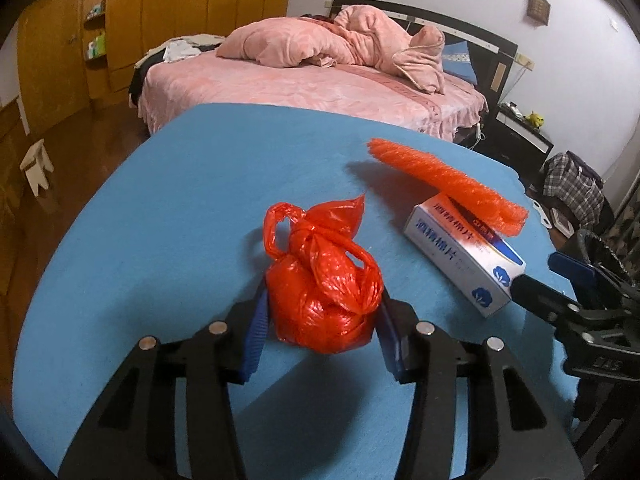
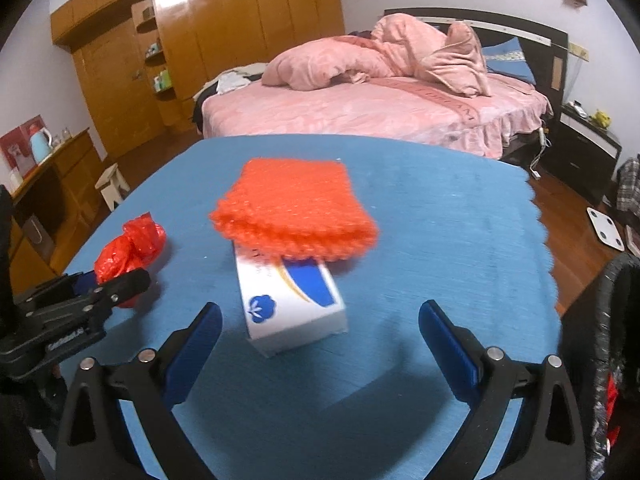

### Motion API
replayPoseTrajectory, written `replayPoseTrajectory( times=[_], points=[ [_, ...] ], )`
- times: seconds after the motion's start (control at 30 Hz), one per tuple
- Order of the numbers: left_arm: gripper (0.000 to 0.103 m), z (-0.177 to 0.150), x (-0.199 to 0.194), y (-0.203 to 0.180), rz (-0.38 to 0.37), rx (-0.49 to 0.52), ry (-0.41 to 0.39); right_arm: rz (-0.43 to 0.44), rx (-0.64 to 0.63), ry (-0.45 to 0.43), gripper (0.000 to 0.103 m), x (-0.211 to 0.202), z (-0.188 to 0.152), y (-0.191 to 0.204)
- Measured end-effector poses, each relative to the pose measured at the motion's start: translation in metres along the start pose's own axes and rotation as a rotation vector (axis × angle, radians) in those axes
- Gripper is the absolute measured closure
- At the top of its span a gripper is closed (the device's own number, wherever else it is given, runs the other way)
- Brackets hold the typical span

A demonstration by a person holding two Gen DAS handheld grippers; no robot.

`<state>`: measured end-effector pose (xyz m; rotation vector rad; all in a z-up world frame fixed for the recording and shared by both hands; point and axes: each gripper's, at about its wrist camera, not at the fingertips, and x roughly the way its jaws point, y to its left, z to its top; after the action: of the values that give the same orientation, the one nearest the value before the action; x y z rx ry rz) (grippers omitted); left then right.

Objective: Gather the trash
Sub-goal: 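Grasp the white alcohol-wipe box with the right tool while the left tool grasps the red plastic bag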

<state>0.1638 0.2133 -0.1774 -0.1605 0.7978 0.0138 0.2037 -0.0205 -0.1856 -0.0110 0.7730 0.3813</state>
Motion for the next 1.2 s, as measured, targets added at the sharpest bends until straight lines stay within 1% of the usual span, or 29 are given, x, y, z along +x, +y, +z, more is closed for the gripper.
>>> replayPoseTrajectory(
  times=[0.1, 0.17, 0.2, 0.23, 0.27, 0.3, 0.53, 0.67, 0.77, 0.8, 0.93, 1.0, 1.03, 1.07, 1.1, 1.2],
  points=[
    [0.056, -0.003, 0.0, 0.004, 0.001, -0.014, 0.007, 0.001, -0.012, 0.016, 0.008, 0.009, 0.002, 0.007],
    [0.056, -0.004, 0.001, 0.005, 0.003, -0.018, 0.011, -0.002, -0.025, 0.038, 0.013, 0.016, 0.003, 0.01],
    [0.056, -0.004, 0.001, 0.005, 0.002, -0.019, 0.012, 0.002, -0.03, 0.058, 0.02, 0.021, 0.003, 0.011],
    [0.056, -0.004, 0.001, 0.006, 0.001, -0.019, 0.012, 0.012, -0.029, 0.066, 0.031, 0.023, 0.002, 0.012],
    [0.056, -0.005, 0.001, 0.006, 0.001, -0.02, 0.011, 0.025, -0.029, 0.076, 0.039, 0.025, 0.001, 0.012],
    [0.056, -0.006, 0.0, 0.006, 0.001, -0.021, 0.01, 0.033, -0.033, 0.082, 0.042, 0.025, -0.001, 0.014],
    [0.056, -0.009, -0.005, 0.003, -0.004, -0.009, 0.004, 0.053, -0.031, 0.068, 0.042, 0.005, -0.013, 0.015],
    [0.056, -0.016, -0.01, -0.001, -0.009, 0.003, 0.007, 0.06, -0.017, 0.075, 0.042, -0.006, -0.022, 0.013],
    [0.056, -0.02, -0.009, -0.004, -0.012, 0.009, 0.017, 0.066, -0.027, 0.088, 0.041, -0.007, -0.028, 0.013],
    [0.056, -0.02, -0.009, -0.004, -0.012, 0.008, 0.02, 0.067, -0.031, 0.093, 0.04, -0.006, -0.028, 0.013],
    [0.056, -0.019, -0.01, -0.006, -0.017, 0.008, 0.015, 0.062, -0.027, 0.081, 0.025, -0.002, -0.025, 0.014],
    [0.056, -0.018, -0.01, -0.007, -0.02, 0.008, 0.016, 0.051, -0.043, 0.089, 0.025, 0.004, -0.023, 0.014],
    [0.056, -0.02, -0.012, -0.008, -0.021, 0.007, 0.016, 0.052, -0.045, 0.1, 0.027, 0.008, -0.022, 0.015],
    [0.056, -0.02, -0.012, -0.008, -0.021, 0.008, 0.015, 0.057, -0.043, 0.104, 0.032, 0.01, -0.022, 0.014],
    [0.056, -0.02, -0.013, -0.008, -0.021, 0.01, 0.014, 0.059, -0.043, 0.108, 0.04, 0.011, -0.022, 0.015],
    [0.056, -0.021, -0.016, -0.01, -0.022, 0.014, 0.01, 0.076, -0.042, 0.105, 0.041, 0.007, -0.021, 0.015]
  ],
)
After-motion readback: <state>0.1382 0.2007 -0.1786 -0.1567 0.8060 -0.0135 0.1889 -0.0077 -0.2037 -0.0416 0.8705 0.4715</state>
